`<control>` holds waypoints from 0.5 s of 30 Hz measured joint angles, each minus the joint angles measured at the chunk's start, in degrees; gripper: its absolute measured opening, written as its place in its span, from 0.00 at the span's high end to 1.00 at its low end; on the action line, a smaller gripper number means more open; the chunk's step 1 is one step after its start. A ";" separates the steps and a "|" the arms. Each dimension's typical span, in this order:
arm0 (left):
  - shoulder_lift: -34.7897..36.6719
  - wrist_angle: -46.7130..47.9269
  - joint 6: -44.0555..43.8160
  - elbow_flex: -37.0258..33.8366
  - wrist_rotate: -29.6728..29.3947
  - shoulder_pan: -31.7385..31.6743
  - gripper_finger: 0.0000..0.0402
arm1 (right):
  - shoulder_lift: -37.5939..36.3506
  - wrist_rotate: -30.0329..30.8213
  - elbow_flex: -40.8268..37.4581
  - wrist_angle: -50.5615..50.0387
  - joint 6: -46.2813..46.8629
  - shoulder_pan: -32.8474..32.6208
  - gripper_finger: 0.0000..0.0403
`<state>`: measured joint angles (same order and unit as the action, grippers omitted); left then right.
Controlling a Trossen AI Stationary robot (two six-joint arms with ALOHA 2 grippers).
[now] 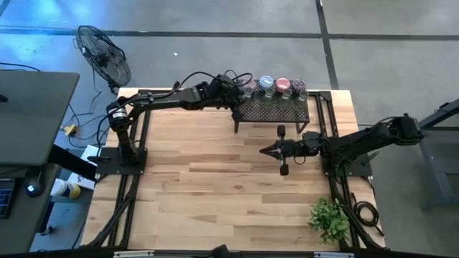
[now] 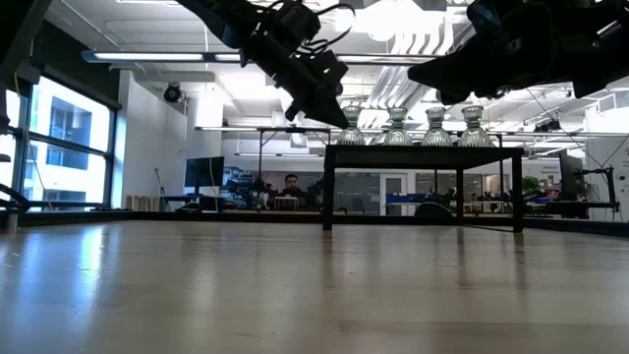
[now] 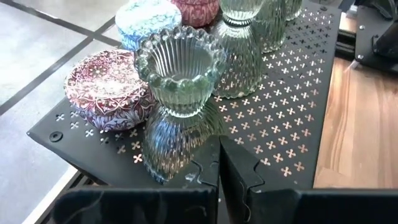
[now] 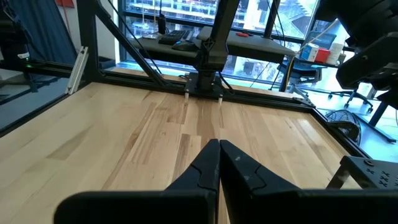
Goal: Pick & Place candle stick holders
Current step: Return to Home Position
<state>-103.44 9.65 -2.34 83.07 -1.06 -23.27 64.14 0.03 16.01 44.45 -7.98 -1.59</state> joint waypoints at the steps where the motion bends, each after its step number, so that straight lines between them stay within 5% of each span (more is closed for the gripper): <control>1: 0.00 0.23 0.50 0.00 -0.02 0.00 1.00 | 0.00 0.00 0.00 0.00 0.00 -0.01 1.00; 10: 4.48 7.13 6.38 -0.85 0.27 2.16 1.00 | 0.00 1.20 0.00 0.24 -0.31 -0.02 1.00; 15: 9.58 -1.07 8.46 -11.65 3.00 6.43 1.00 | 0.00 3.28 0.00 -0.04 -0.08 -0.04 1.00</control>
<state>-93.85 8.58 6.12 71.41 1.94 -16.84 64.14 3.31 16.01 44.40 -8.05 -1.63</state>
